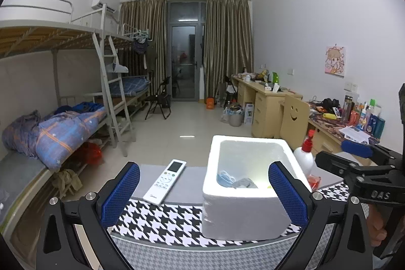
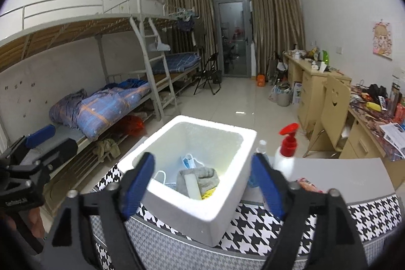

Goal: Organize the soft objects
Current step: 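Withdraw both tools from the foam box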

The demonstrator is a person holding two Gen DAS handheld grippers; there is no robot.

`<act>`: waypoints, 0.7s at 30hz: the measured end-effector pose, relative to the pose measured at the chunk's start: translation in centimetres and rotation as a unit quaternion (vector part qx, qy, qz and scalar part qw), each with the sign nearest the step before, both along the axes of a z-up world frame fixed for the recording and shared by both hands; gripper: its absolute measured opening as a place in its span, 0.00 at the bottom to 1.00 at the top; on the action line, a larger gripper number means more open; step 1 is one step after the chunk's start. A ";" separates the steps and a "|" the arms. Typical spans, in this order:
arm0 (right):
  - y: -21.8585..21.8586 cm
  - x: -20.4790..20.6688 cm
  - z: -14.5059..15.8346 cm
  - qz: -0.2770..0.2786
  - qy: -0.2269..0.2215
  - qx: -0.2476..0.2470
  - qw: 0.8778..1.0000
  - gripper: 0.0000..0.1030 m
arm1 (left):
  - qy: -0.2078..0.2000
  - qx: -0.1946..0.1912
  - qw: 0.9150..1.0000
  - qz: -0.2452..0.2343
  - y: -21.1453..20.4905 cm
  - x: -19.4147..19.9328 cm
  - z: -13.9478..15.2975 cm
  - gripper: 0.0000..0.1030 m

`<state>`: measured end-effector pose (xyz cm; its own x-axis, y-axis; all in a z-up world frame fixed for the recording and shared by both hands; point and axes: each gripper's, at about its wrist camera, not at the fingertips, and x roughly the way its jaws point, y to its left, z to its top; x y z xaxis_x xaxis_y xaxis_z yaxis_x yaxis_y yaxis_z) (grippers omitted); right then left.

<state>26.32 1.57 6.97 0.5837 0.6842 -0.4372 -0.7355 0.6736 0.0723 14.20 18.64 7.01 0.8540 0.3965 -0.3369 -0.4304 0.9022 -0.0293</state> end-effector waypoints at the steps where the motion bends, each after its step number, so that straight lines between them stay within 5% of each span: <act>1: -0.4 -0.5 0.1 -0.004 -0.004 0.000 1.000 0.93 | -0.001 -0.001 1.000 -0.002 -0.3 -0.3 0.0 0.99; 21: -8.4 -9.7 0.5 -0.012 -0.043 0.030 0.999 0.97 | -0.036 0.024 0.999 -0.016 -8.0 -8.6 0.5 0.99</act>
<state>16.61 -6.79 7.43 0.6337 0.6935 -0.3428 -0.7249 0.6871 0.0501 5.56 10.68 7.50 0.8879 0.3825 -0.2556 -0.3995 0.9166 -0.0161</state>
